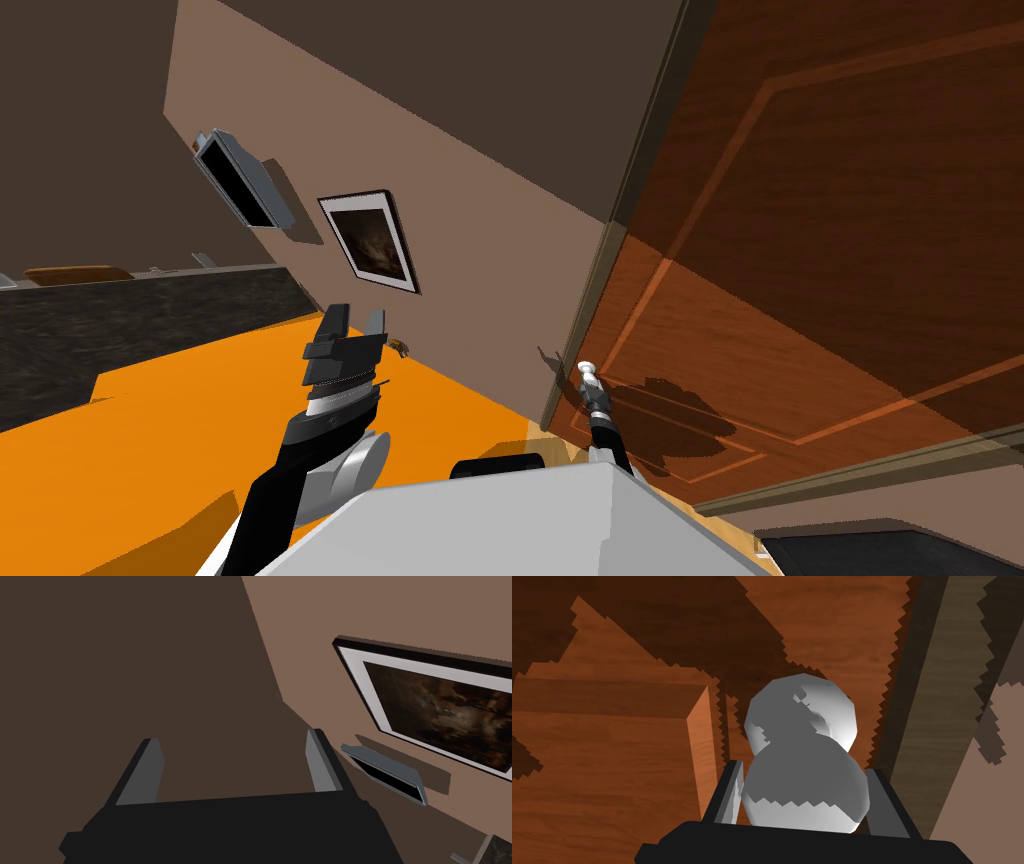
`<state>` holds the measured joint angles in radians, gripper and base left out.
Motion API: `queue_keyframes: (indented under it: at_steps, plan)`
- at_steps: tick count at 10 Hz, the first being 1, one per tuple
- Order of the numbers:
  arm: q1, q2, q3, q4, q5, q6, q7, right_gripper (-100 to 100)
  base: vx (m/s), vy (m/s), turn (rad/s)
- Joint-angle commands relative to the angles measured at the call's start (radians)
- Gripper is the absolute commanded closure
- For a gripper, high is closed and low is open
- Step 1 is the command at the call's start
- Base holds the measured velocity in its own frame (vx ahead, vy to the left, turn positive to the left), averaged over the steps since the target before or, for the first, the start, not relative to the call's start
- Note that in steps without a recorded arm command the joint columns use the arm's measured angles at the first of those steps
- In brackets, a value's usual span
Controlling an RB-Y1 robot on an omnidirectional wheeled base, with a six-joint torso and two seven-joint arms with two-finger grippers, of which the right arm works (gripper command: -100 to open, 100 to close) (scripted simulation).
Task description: Pull the door open
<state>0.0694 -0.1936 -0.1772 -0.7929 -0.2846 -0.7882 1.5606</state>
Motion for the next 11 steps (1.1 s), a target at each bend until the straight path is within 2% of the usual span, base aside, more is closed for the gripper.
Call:
queue_keyframes:
  at_steps: [1,8,11]
  plan:
    - [0.005,-0.002,0.003,-0.002,-0.005,-0.002,-0.031,100,-0.009,-0.001,0.021]
    - [0.022,-0.01,0.014,-0.011,-0.023,-0.009,-0.142,100,-0.015,-0.001,0.015]
    - [0.031,-0.015,0.021,-0.016,-0.034,-0.013,-0.209,100,-0.015,0.001,0.018]
